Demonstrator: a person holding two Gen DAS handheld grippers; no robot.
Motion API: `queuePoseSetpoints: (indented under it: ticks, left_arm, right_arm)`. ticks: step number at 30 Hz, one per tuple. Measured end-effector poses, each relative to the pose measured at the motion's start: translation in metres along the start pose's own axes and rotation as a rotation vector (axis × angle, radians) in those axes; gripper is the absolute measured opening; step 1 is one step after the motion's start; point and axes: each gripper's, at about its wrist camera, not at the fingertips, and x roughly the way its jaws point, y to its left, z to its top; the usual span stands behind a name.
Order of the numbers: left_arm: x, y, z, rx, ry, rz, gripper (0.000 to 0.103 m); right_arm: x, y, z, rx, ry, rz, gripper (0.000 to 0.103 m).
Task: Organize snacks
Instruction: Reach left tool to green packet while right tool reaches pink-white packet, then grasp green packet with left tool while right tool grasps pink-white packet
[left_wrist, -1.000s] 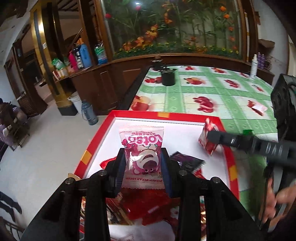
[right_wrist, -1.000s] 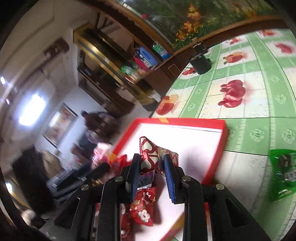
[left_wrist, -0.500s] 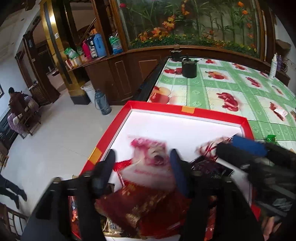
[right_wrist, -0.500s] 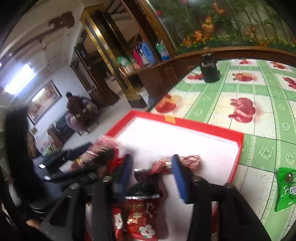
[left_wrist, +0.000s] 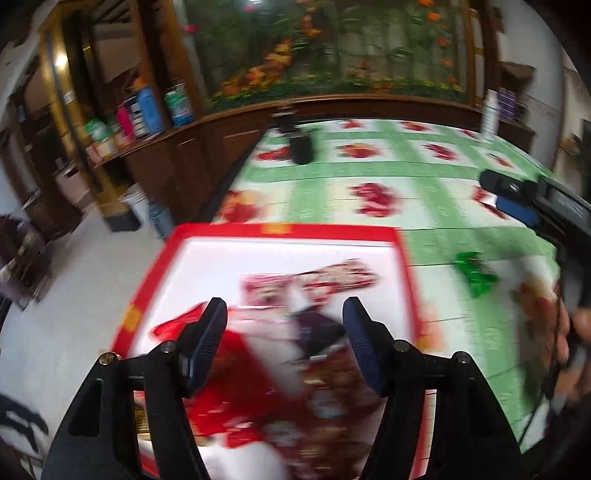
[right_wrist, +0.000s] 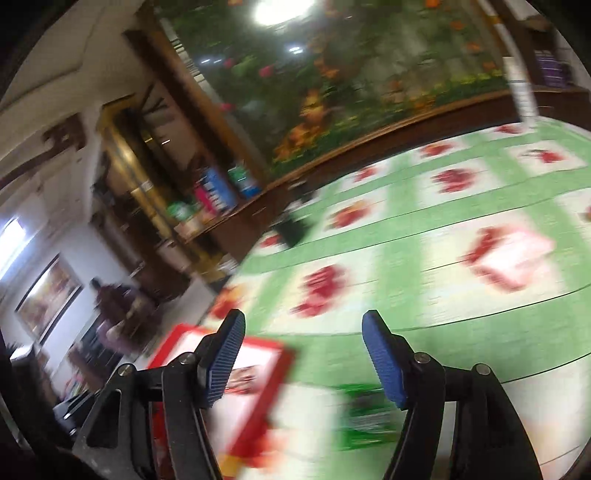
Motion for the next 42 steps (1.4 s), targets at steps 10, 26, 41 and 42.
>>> queuePoseSetpoints:
  ticks: [10,26,41,42]
  left_arm:
    - [0.015,-0.093,0.030,0.120,0.054,-0.176,0.075]
    - [0.068,-0.153,0.025,-0.037,0.237,-0.165,0.075]
    - [0.080,-0.154,0.025,-0.017,0.155,-0.205,0.054]
    - [0.079,-0.154,0.026,-0.011,0.152,-0.209,0.048]
  right_arm:
    - [-0.050,-0.118,0.038,0.100,-0.058,-0.321,0.069]
    - [0.043,-0.121,0.057,-0.191,0.260,-0.366,0.074]
    - [0.058,-0.128,0.063,-0.235,0.308,-0.442,0.055]
    - [0.055,-0.130,0.065,-0.215,0.314,-0.429,0.050]
